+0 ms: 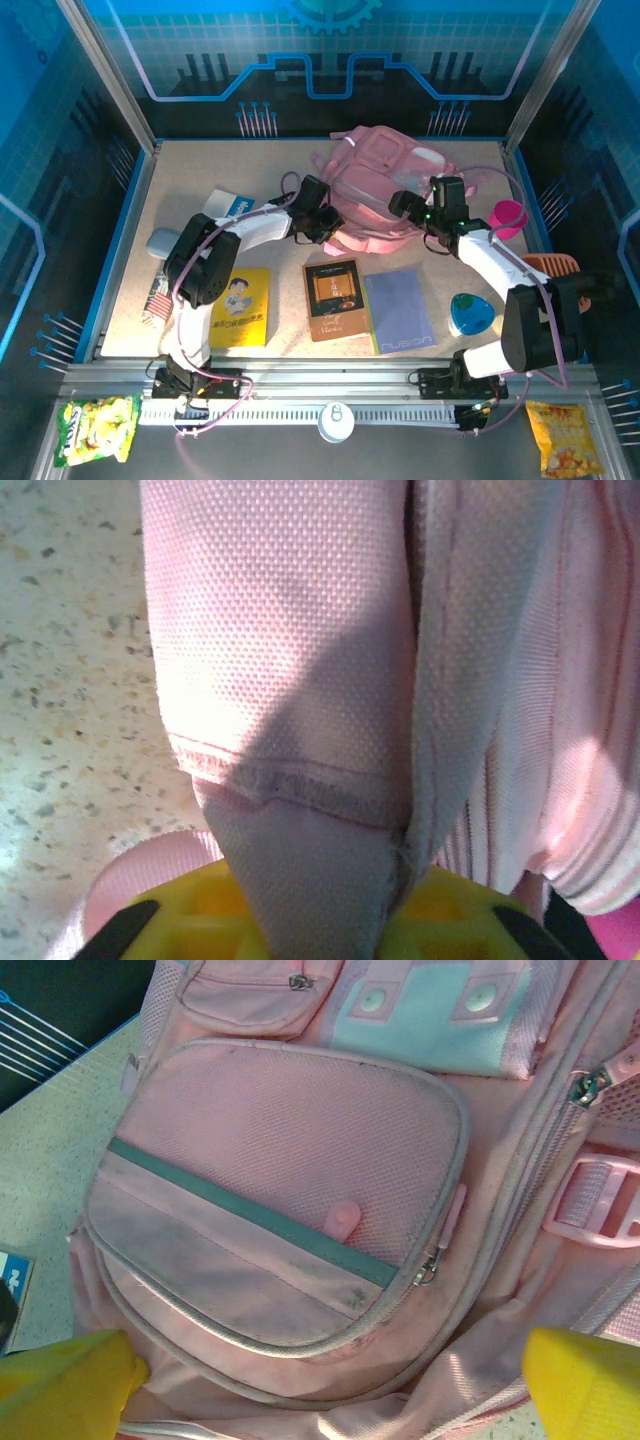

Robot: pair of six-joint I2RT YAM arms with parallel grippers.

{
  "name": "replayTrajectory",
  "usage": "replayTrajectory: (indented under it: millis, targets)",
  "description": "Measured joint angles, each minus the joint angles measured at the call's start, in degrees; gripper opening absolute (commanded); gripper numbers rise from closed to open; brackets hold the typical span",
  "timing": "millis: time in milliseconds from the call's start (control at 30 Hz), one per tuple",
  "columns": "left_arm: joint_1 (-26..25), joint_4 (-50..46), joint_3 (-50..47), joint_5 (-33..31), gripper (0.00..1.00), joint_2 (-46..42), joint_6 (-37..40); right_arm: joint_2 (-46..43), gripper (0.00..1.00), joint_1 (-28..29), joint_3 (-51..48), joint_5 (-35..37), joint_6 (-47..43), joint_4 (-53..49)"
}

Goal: Pack the student bag

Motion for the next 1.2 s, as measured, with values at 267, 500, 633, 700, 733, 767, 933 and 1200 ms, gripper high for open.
replayTrajectory:
  millis: [267,500,633,700,733,767,933,1200]
  targets:
    - [8.0,-3.2,0.1,5.2,0.06,-8.9,5.9,-1.2,1.00,0.0,0.4,0.4,0.5,-1.4]
    - [17.7,-9.3,0.1,9.6,0.07,-12.0,15.8,-0.7,1.00,0.0,0.7,-0.8,2.2,-1.5]
    - [20.9,-14.4,0.3,9.2,0.22,-11.9,22.6,3.9,0.94,0.0,3.9,-3.8,5.0,-1.9]
    - [21.9,-16.3,0.9,8.2,0.38,-11.6,25.7,6.6,0.92,0.0,5.4,-5.5,6.7,-1.9]
    - [22.3,-17.2,1.4,7.3,0.47,-11.2,27.3,7.8,0.91,0.0,5.9,-6.2,7.7,-1.8]
    - [22.5,-17.8,1.9,6.3,0.50,-11.0,28.5,8.8,0.91,0.0,6.2,-6.8,8.5,-1.8]
    - [23.3,-18.8,1.9,2.3,0.61,-11.3,32.1,13.5,0.83,-0.1,7.7,-8.0,12.8,-1.8]
    - [22.3,-16.2,-11.0,0.5,0.73,-25.0,29.6,20.3,0.64,-0.1,12.0,-8.8,16.3,-0.4]
